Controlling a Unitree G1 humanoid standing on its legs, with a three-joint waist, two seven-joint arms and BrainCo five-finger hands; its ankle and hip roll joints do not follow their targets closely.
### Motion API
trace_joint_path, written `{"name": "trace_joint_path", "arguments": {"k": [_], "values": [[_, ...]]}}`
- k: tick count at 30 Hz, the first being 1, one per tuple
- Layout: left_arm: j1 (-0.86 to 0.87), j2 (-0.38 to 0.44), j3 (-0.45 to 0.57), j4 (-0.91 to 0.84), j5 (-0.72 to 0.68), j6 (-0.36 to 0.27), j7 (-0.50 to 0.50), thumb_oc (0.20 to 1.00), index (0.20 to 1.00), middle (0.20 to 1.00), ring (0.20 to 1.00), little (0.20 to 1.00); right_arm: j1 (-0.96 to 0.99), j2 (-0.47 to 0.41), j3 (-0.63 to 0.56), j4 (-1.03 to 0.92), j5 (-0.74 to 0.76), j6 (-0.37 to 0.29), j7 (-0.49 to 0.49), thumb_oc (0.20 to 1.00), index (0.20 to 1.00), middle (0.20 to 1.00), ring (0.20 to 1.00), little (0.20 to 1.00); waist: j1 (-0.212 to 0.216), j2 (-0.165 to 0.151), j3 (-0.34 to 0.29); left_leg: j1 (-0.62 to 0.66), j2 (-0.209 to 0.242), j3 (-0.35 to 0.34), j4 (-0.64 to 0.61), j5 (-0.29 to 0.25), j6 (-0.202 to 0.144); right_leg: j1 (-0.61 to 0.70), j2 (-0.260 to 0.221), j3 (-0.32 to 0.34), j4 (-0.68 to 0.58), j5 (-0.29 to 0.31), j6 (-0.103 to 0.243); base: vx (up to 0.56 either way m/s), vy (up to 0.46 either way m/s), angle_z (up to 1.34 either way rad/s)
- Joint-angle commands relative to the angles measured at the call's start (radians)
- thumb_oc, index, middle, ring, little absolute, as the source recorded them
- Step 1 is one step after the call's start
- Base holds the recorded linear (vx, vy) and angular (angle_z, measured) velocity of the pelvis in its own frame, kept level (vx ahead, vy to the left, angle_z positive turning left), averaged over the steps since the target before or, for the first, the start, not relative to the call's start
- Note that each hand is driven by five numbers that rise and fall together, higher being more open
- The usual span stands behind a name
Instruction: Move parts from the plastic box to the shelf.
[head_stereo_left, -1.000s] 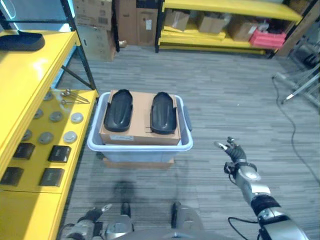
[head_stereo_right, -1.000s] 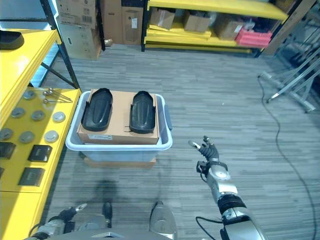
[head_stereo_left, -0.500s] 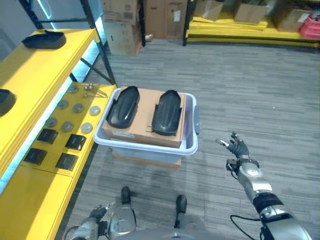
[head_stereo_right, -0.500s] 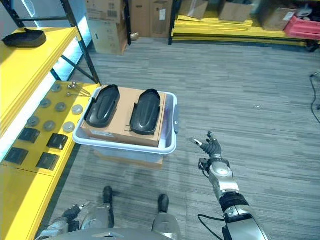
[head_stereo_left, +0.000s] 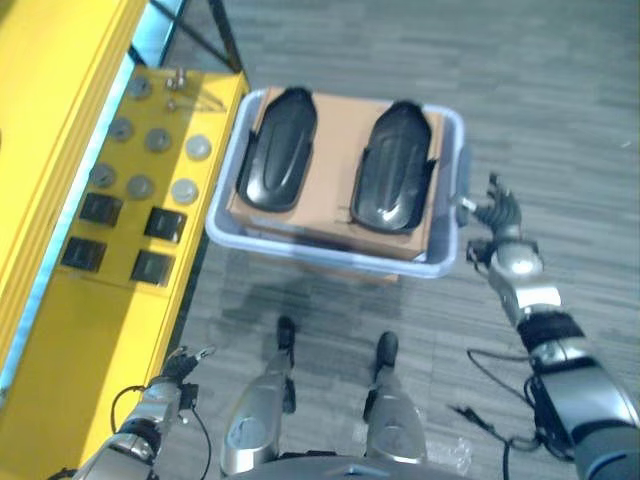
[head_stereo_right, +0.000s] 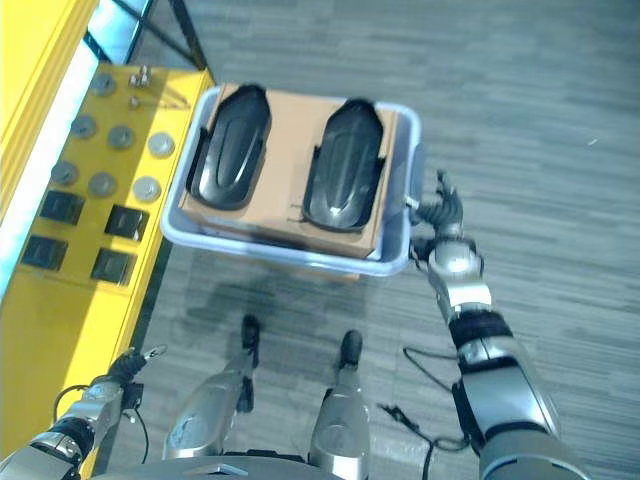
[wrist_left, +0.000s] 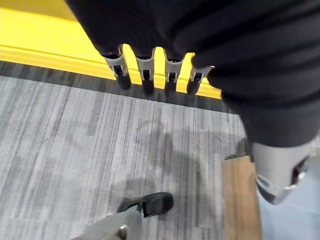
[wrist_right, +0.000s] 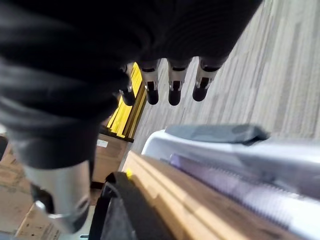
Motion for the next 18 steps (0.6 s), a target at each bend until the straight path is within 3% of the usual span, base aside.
{"name": "trace_joint_path", "arguments": {"k": [1,7,9,13,15,17,18], "values": [[0.007,-0.015,-0.044,0.058,-0.011,-0.025,-0.025,1.000,1.000,1.000,1.000,1.000,-0.057,-0.080,0.058,0.017,-0.002,-0.061,-0.048,1.000,1.000,1.000,1.000,1.000,0.008,-0.032,-0.034,0.002,0.060,-0.038,0.110,-0.122,-0.060,-0.005,-0.007,0.006,0.090,-0.115,-0.031,-0.06,0.054,-0.05],[-0.012,-0.031,-0.111,0.053,-0.015,-0.013,-0.063,1.000,1.000,1.000,1.000,1.000,-0.197,-0.111,0.105,0.073,-0.004,-0.018,-0.042,1.000,1.000,1.000,1.000,1.000,0.021,-0.021,0.014,-0.044,0.053,-0.051,0.162,-0.137,-0.058,-0.048,-0.014,0.002,0.127,-0.124,-0.038,-0.02,0.039,0.00],[-0.021,-0.025,-0.114,0.048,-0.029,-0.007,-0.065,1.000,1.000,1.000,1.000,1.000,-0.242,-0.118,0.132,0.106,-0.006,0.051,-0.026,1.000,1.000,1.000,1.000,1.000,0.024,-0.016,0.025,-0.051,0.052,-0.051,0.166,-0.139,-0.058,-0.061,-0.016,0.000,0.136,-0.127,-0.039,-0.01,0.049,0.02],[-0.029,-0.019,-0.114,0.043,-0.049,0.000,-0.065,1.000,1.000,1.000,1.000,1.000,-0.271,-0.115,0.165,0.153,-0.013,0.121,0.033,1.000,1.000,1.000,1.000,1.000,0.027,-0.011,0.033,-0.052,0.051,-0.052,0.164,-0.139,-0.058,-0.066,-0.017,-0.001,0.137,-0.128,-0.040,0.00,0.017,0.01],[-0.025,-0.010,-0.110,0.039,-0.051,0.005,-0.074,1.000,1.000,1.000,1.000,1.000,-0.275,-0.103,0.196,0.197,-0.013,0.233,0.136,1.000,1.000,1.000,1.000,1.000,0.033,-0.009,0.037,-0.042,0.052,-0.054,0.150,-0.135,-0.059,-0.063,-0.018,-0.004,0.137,-0.128,-0.041,0.02,0.027,0.06],[-0.022,-0.008,-0.107,0.039,-0.052,0.010,-0.077,1.000,1.000,1.000,1.000,1.000,-0.272,-0.097,0.212,0.220,-0.014,0.275,0.188,1.000,1.000,1.000,1.000,1.000,0.037,-0.008,0.039,-0.037,0.053,-0.055,0.143,-0.133,-0.060,-0.061,-0.019,-0.007,0.137,-0.129,-0.041,0.01,0.001,0.08],[-0.023,0.000,-0.106,0.039,-0.047,0.014,-0.090,1.000,1.000,1.000,1.000,1.000,-0.272,-0.092,0.237,0.256,-0.072,0.350,0.262,0.699,0.699,0.699,0.699,0.699,0.041,-0.010,0.039,-0.029,0.054,-0.053,0.131,-0.130,-0.061,-0.057,-0.020,-0.014,0.136,-0.129,-0.041,0.01,-0.009,0.09]]}}
